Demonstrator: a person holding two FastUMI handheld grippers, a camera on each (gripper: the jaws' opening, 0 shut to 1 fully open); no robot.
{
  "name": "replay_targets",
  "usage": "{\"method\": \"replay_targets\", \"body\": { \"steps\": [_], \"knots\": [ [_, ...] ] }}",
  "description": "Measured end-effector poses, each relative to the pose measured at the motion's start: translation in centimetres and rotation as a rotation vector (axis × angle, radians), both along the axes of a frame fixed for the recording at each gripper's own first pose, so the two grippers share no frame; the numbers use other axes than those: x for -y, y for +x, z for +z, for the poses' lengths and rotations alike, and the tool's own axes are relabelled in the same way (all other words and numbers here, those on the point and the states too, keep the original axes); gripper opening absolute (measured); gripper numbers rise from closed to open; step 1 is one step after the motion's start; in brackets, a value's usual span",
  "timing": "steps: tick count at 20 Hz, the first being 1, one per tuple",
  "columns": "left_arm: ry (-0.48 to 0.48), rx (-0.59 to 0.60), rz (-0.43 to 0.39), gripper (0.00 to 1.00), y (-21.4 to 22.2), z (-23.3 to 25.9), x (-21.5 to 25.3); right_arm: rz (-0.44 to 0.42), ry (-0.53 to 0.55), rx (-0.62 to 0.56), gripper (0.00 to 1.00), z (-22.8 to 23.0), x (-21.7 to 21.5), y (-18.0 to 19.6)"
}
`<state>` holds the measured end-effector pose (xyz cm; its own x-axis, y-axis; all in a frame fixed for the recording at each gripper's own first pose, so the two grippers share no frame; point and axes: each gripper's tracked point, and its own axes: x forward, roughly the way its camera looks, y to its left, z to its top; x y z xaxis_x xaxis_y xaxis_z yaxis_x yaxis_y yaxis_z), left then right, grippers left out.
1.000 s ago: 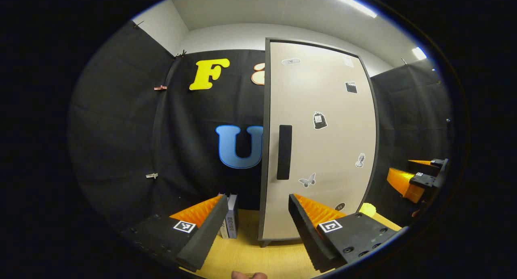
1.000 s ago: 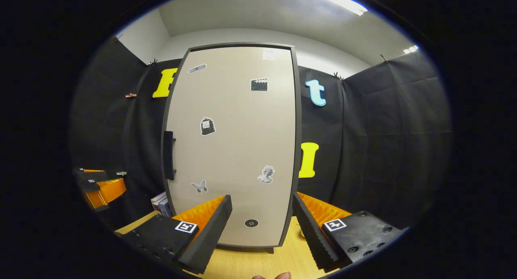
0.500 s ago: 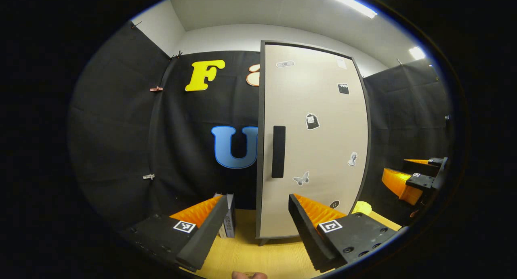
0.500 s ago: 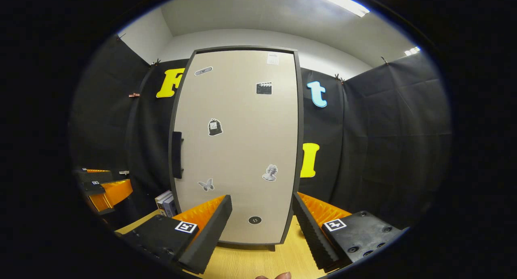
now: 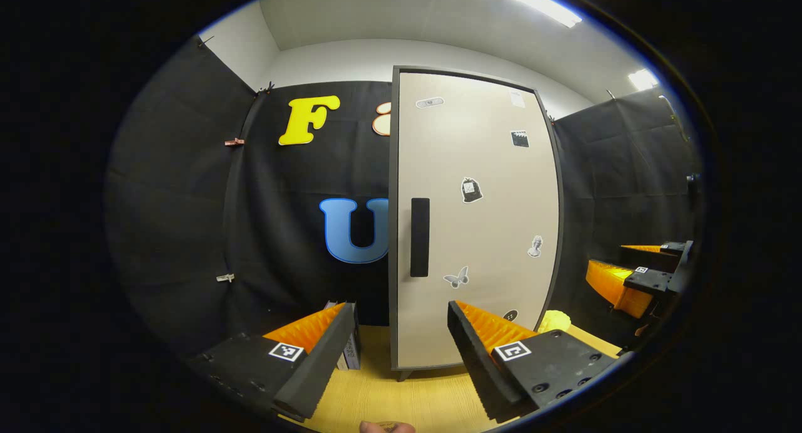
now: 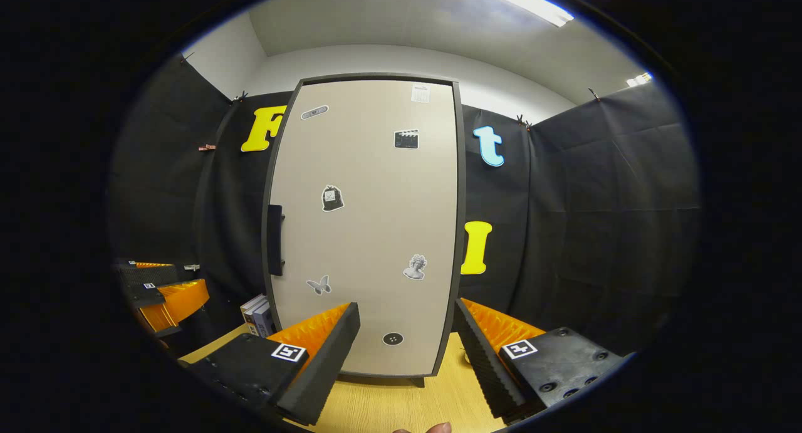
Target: Open the cabinet door with the right hand, grasp the bottle in the cabinet with the left hand and place it on the coaster, then close the cabinet door with the right hand.
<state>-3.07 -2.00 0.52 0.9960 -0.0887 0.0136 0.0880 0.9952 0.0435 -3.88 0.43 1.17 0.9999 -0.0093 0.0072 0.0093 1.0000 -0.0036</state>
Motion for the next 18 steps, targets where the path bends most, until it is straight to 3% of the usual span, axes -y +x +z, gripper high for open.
{"method": "replay_targets", "body": {
  "steps": [10, 18],
  "knots": [
    [-0.007, -0.006, -0.002, 0.95, -0.1, 0.1, -0.6, -0.024, -0.033, 0.051, 0.98, 2.7, 0.9, 0.7],
    [-0.036, -0.003, 0.031, 0.95, -1.5, 0.4, -3.6, 0.086, -0.037, 0.049, 0.97, 3.4, -5.2, 2.4]
  ]
}}
